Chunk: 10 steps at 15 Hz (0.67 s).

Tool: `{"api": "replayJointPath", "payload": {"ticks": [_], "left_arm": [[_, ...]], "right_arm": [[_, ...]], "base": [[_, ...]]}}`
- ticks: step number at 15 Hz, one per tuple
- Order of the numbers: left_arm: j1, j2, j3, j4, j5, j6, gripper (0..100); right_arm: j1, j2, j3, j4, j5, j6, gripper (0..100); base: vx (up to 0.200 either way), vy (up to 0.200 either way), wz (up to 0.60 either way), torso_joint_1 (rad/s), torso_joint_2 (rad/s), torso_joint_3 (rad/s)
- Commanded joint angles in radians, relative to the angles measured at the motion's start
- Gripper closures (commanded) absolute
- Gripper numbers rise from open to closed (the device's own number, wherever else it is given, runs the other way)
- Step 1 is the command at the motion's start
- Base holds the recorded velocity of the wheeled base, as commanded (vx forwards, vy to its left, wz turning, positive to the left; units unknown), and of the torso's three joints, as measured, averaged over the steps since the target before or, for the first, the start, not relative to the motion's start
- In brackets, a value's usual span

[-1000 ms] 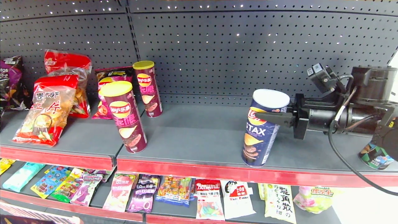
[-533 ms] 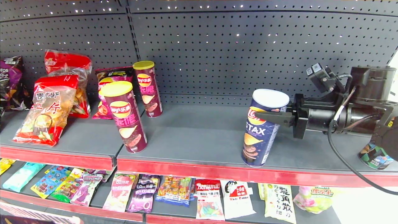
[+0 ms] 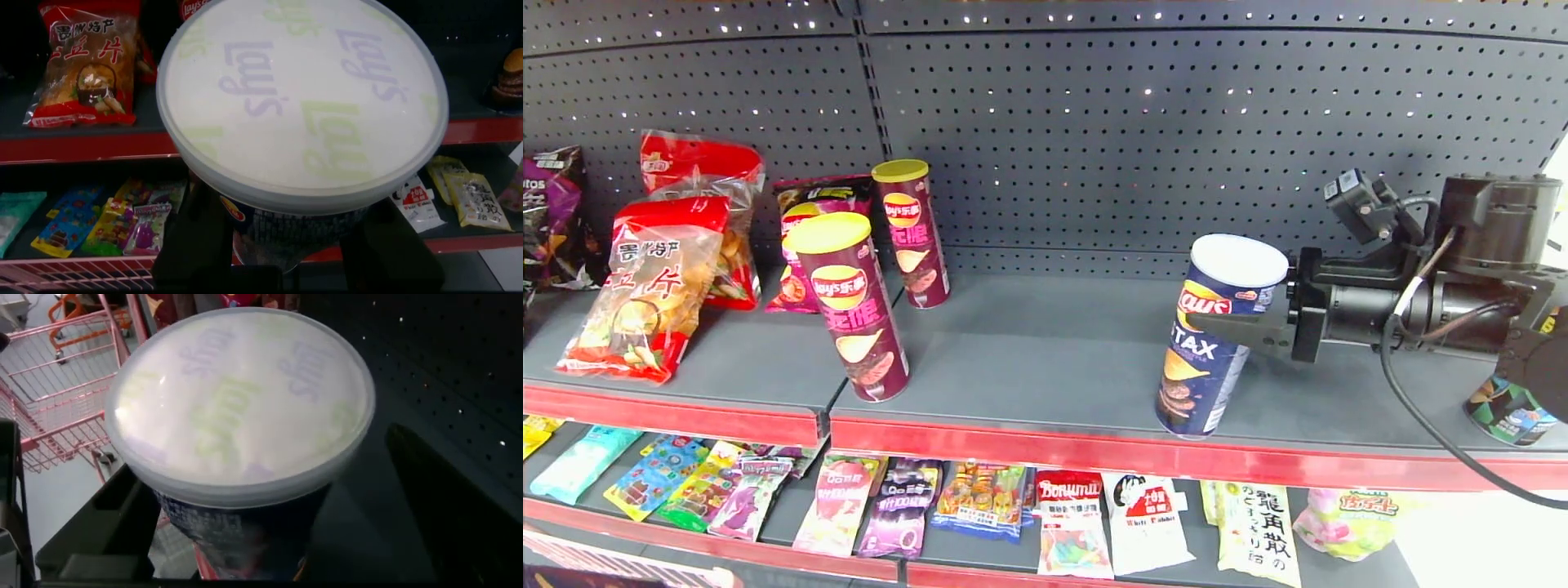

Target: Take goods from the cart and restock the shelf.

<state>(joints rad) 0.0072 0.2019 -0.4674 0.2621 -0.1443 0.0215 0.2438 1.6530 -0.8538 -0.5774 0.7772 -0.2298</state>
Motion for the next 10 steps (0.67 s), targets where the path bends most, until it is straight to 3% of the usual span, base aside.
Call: {"api": "replayJointPath", "payload": {"ticks": [1, 6, 10], "left_arm": [[0.0, -0.001, 0.0, 0.0, 0.0, 0.0, 100], [0.0, -0.004, 0.004, 0.0, 0.0, 0.0, 100], [0.0, -0.002, 0.006, 0.0, -0.001, 0.0, 100]], "right_arm": [[-0.006, -0.027, 0.01, -0.002, -0.044, 0.004, 0], [0.008, -0.179, 0.164, -0.002, -0.246, 0.107, 0], [0.057, -0.236, 0.217, -0.002, -0.266, 0.113, 0]], "base": [[0.0, 0.0, 0.0, 0.0, 0.0, 0.0], [0.0, 0.0, 0.0, 0.0, 0.0, 0.0], [0.0, 0.0, 0.0, 0.0, 0.0, 0.0]]}}
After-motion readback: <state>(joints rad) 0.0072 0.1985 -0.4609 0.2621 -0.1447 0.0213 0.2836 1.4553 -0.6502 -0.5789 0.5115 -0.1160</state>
